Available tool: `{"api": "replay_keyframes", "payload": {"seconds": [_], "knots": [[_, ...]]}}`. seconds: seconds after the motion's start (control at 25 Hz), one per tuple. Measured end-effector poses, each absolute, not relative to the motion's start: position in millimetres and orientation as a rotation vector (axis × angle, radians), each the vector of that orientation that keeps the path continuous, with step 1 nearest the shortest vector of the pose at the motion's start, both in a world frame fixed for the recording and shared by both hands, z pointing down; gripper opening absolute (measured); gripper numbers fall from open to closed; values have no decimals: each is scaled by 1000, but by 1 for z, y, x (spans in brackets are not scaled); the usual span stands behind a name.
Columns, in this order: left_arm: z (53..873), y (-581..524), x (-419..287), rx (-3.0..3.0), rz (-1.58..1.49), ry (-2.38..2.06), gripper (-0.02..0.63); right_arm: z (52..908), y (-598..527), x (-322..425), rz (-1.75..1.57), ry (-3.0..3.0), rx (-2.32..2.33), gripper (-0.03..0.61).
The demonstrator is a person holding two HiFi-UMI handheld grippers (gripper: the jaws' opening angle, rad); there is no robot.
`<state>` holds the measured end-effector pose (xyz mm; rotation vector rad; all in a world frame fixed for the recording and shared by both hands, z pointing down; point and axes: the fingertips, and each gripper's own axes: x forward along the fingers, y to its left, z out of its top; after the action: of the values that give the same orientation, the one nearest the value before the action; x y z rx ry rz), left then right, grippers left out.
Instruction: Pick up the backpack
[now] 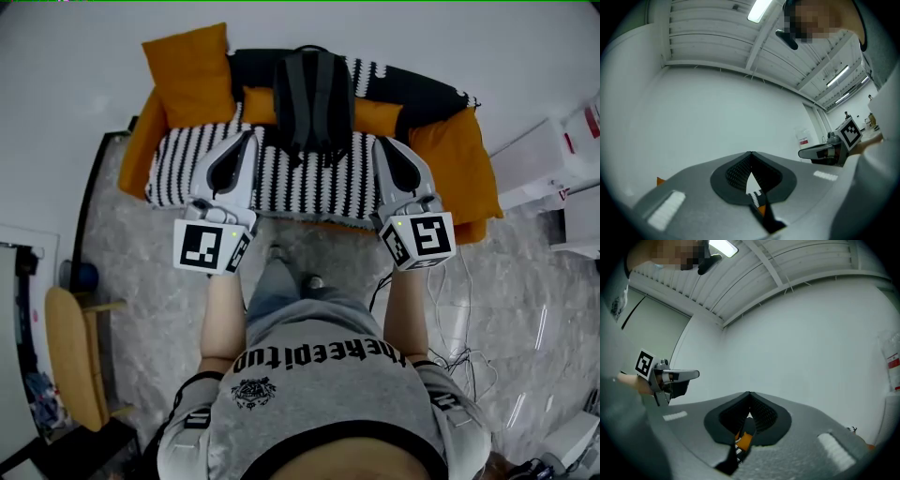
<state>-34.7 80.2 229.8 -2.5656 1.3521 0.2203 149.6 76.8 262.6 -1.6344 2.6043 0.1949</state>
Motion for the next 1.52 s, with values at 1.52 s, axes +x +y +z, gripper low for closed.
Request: {"api": "replay_keyframes", "payload": {"seconds": [1.52], "knots": [[236, -156, -73, -2685, 211, 1203, 8, 270, -136, 106, 155, 2523, -1811, 2]]}}
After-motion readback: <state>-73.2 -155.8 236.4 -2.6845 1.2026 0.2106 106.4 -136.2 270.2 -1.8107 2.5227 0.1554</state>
